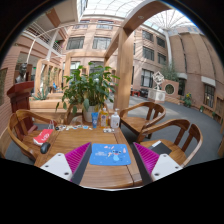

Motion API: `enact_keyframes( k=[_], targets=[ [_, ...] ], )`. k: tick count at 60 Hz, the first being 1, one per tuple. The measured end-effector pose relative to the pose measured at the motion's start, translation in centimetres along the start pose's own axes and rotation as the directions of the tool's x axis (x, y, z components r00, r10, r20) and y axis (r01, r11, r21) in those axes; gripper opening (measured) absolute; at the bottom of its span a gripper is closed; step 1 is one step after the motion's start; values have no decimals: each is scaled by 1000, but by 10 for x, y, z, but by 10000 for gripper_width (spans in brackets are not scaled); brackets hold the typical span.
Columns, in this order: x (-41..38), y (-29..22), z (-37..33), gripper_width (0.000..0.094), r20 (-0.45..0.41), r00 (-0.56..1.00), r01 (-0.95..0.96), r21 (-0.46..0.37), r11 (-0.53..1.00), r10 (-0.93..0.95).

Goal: Arrange mouse

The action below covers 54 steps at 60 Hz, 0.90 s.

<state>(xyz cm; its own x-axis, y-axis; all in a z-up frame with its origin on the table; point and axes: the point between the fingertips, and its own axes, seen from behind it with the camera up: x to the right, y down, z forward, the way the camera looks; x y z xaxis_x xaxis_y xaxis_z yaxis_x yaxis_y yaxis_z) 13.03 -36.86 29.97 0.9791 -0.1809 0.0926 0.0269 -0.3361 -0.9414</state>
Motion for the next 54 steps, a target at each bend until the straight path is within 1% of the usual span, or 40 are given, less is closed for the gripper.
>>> enact_keyframes(
  k=[7, 11, 16, 23, 32, 38, 46, 54],
  targets=[
    [4, 21, 2, 846, -14, 1000, 5, -35, 999, -6],
    [1, 47, 15, 845, -19, 1000, 13, -64, 998, -15],
    [-15, 79, 26, 845, 2, 1000, 13, -101, 995, -12],
    [-55, 126, 34, 845, 59, 998, 26, -178, 984, -16],
    [-144, 179, 41, 847, 186, 982, 69, -259, 963, -20],
    [-214, 199, 45, 847, 274, 962, 94, -292, 952, -11],
    [-305, 211, 62, 848, 355, 935, 115, -310, 944, 3],
    [-383, 210, 96, 850, 396, 918, 103, -316, 943, 33]
  ],
)
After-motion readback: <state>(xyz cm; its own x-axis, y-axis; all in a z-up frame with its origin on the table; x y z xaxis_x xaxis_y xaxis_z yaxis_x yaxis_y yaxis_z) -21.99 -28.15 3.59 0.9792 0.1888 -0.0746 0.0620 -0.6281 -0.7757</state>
